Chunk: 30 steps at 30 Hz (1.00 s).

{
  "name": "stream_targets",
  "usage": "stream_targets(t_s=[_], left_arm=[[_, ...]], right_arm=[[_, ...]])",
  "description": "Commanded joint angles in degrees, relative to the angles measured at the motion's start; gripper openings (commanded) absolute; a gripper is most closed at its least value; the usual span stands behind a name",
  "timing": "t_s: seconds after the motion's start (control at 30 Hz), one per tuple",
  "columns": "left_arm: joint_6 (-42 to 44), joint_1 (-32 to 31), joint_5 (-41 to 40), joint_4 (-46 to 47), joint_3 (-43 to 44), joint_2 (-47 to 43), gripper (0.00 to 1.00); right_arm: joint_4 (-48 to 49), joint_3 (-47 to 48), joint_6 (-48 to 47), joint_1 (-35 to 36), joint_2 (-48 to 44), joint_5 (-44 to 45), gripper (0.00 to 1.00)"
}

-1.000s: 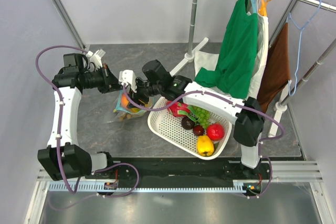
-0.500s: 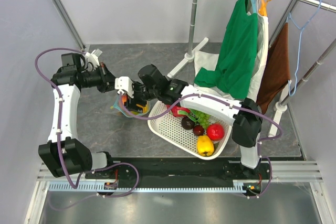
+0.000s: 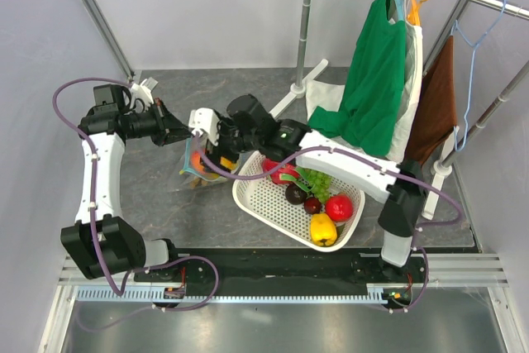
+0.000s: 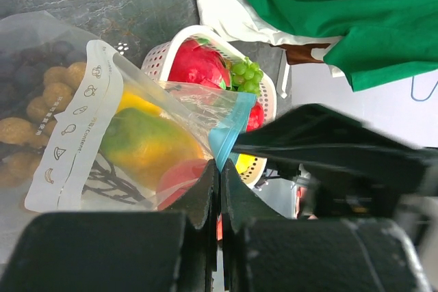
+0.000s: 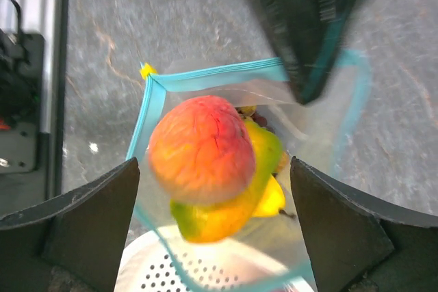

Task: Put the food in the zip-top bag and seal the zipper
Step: Place the fake fruit in the zipper food storage bag, then adjust the zipper food storage bag at the center of the board.

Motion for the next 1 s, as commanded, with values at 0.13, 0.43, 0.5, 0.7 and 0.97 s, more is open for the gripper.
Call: stream_targets(t_s=[0.13,0.43,0.5,0.7,0.97], left_arm=[[-2.24,0.34,4.06,2.05,0.69,0.39,0.02],[-2.15,0.52,3.98,1.96,1.31,0.83,0.02],[-1.98,0.52,3.98,1.96,1.13,0.74,0.02],[-1.80,0.52,3.80,1.78,0.87,0.65,0.02],[4.24,0.78,0.03,-1.37,3.24,0.91,0.08]], right_arm=[[-1.00,0.56,11.64,-6.53,-6.88,-1.42,0.97],[-3.20,-1.54,21.93,-9.61,-3.36,-0.46,0.83],[-3.73,-1.72,23.61,-9.61,-2.13,0.77,0.78],[-6.10,-2.07,26.59,-9.70,0.07,2.62,0.60],[-4.01,-2.07,33.27,-11.28,-2.21,-6.43,0.00]])
